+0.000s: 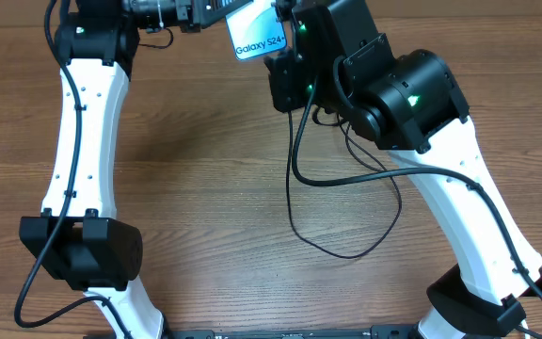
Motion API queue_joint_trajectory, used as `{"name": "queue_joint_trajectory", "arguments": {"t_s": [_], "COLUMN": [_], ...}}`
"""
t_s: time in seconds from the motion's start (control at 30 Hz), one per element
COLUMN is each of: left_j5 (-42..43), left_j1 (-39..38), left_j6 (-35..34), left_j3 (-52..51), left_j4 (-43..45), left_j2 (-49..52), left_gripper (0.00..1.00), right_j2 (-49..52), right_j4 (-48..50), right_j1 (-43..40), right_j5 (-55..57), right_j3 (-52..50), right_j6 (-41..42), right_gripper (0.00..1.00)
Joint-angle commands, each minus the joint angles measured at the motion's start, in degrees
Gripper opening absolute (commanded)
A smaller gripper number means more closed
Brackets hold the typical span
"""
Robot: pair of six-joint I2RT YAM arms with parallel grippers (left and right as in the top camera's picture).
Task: Plug charger to phone and switch on socket
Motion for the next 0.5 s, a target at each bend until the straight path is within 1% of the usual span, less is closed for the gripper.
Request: {"name": "queue_joint_trajectory", "arguments": {"t_s": [0.0,0.13,0.2,0.33,0.4,0.47], "left_j5": [-2.97,-13.16,-18.47,-30.51,-36.52,-42.14], "left_j1": [-0.15,0.02,0.02,-0.07,-0.07,-0.07], "left_j6": [4.70,9.53,12.39,16.85,18.99,19.41], "left_j3": [0.48,0.48,0.48,0.48,0.48,0.48], "left_j4": [-0.22,-5.14,-8.46,-17.38,-22.05,-25.55], "left_j2": [-0.76,-0.76,-0.76,-0.76,-0.76,-0.76], "left_gripper": [0.04,0.04,0.04,0.04,0.04,0.04], "right_j2": [-0.39,-0.39,-0.39,-0.39,-0.39,-0.39], "right_j4": [-4.07,-12.15,-13.81,-14.05,-12.96,-10.21], "right_j1": [-0.17,-0.17,-0.17,-0.15,-0.17,-0.15], "right_j5": [2.43,1.66,-1.16,-7.04,-6.64,-6.62], "right_j3": [1.44,0.57,-0.76,-6.75,-11.45,-16.83], "right_j6": [2.05,3.21,3.23,3.23,4.33,6.40], "right_gripper": [0.04,0.04,0.04,0.04,0.04,0.04]}}
